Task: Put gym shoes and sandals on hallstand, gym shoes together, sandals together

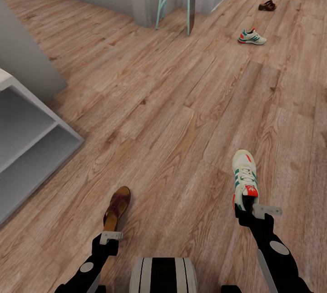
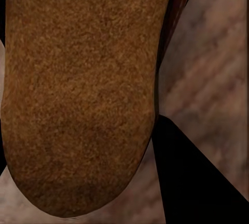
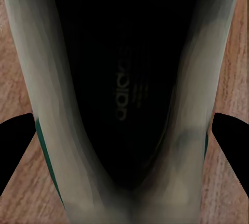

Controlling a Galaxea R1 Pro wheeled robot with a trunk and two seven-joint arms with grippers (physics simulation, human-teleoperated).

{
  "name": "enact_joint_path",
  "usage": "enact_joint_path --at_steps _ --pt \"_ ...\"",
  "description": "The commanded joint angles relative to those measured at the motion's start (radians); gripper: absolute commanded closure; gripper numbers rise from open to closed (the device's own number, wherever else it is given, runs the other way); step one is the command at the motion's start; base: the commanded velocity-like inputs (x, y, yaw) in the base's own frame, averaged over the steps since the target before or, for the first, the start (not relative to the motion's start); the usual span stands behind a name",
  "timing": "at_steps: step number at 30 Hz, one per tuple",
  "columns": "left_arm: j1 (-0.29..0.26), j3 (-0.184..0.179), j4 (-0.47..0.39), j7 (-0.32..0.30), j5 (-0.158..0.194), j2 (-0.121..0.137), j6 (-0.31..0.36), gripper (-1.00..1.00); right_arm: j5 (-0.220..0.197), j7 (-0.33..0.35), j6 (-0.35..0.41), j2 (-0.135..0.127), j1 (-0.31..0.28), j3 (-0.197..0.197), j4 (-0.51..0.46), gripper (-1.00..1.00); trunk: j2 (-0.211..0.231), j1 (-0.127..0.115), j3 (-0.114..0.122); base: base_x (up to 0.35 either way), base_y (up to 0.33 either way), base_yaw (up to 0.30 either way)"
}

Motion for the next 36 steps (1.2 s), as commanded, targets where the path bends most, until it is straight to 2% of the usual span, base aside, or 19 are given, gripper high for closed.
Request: enact_joint_path --at_steps 1,16,25,31,36 --pt "0.0 -0.004 0.001 0.001 -0.004 0.001 -0.002 1.0 -0.001 -0.004 0.006 0.0 0.0 0.001 -0.001 1.0 0.0 -0.001 0.003 0.0 0.0 0.0" --pt "0.001 -0.001 0.001 0.002 -0.004 0.003 -0.003 1.0 -0.001 -0.004 0.005 0.0 0.0 0.006 0.004 1.0 0.004 -0.007 0.061 0.0 0.0 0.0" --pt "0.003 0.006 0.002 0.003 0.004 0.019 -0.008 1.0 0.001 -0.004 0.004 0.001 -0.001 0.009 0.012 1.0 0.006 -0.011 0.096 0.0 0.0 0.0" --pt "0.009 0.008 0.016 0.009 0.014 0.037 -0.085 1.0 0.003 -0.004 0.0 0.001 0.0 0.009 0.03 1.0 0.007 -0.014 0.119 0.0 0.0 0.0" --pt "0.036 0.009 0.011 0.014 0.027 0.042 -0.116 1.0 0.005 -0.002 -0.009 0.001 0.001 0.008 0.037 1.0 0.008 -0.016 0.139 0.0 0.0 0.0"
